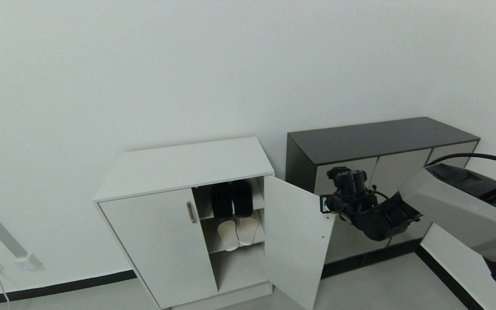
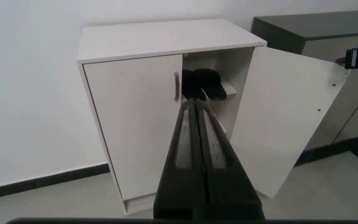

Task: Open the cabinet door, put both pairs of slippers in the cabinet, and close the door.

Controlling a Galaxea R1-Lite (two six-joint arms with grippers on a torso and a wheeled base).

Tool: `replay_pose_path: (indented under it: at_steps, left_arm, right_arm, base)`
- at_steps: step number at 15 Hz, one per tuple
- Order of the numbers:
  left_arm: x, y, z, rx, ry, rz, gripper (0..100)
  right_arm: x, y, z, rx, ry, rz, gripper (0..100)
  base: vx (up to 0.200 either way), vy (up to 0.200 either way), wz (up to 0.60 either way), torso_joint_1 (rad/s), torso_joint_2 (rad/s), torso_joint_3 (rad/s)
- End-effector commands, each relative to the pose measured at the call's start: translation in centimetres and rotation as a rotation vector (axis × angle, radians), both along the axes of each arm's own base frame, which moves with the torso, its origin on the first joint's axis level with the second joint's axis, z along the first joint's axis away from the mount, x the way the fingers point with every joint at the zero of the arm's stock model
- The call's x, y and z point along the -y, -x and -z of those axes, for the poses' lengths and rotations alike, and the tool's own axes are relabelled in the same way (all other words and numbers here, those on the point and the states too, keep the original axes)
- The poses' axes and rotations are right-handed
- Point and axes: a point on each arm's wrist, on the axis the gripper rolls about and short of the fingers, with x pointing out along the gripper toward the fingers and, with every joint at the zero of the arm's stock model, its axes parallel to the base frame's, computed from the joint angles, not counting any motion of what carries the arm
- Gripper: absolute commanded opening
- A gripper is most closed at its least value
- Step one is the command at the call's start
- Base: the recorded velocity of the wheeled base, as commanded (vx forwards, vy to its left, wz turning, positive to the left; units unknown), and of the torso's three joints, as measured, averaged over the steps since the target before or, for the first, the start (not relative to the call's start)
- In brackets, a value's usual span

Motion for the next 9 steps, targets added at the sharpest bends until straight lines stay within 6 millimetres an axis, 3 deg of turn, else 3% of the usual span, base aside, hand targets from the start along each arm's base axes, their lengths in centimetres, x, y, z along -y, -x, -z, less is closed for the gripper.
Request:
replay_pose_path:
  at_steps: [1,9]
  left_arm:
    - [0.0,0.0,0.0,-0.002,0.000,-0.001,0]
    - [0.0,0.0,0.0,-0.002,0.003,-0.001,0]
  right_arm:
    - [-0.8,0.8,-0.3,-0.004,0.003,-0.024,0]
    - [-7.5,8.7,-1.8,-0.045,0.028,-0.231,0]
  base:
    - [0.000,0.000,0.00,0.000,0.00,0.000]
    - [0.000,0.000,0.00,0.000,0.00,0.000]
